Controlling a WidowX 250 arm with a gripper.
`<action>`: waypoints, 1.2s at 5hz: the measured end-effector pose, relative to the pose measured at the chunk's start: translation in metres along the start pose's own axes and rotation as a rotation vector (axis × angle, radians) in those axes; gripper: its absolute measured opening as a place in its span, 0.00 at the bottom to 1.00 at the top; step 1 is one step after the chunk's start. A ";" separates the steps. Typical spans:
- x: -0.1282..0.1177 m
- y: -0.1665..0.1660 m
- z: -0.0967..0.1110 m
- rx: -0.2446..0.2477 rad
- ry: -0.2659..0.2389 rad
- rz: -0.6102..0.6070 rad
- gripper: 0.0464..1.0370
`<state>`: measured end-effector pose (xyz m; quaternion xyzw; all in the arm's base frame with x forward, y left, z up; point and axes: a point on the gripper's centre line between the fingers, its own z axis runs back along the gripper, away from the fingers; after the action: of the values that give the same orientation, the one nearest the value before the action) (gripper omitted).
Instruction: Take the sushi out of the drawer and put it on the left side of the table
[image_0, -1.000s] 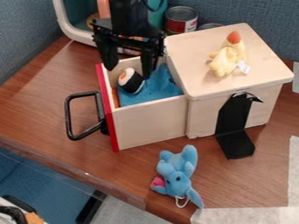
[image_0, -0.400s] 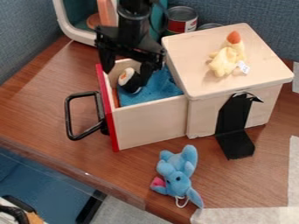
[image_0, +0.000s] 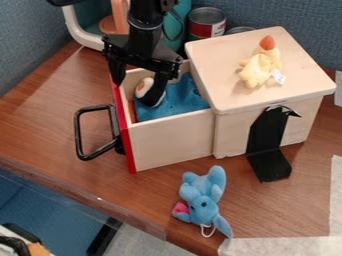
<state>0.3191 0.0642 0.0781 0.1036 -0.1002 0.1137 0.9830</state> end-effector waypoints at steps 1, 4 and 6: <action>0.010 -0.003 -0.003 -0.031 -0.044 0.043 0.96; 0.012 -0.028 0.022 0.028 -0.096 -0.031 0.96; 0.009 -0.026 0.038 0.057 -0.143 -0.021 0.96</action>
<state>0.3281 0.0324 0.1115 0.1403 -0.1657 0.0983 0.9712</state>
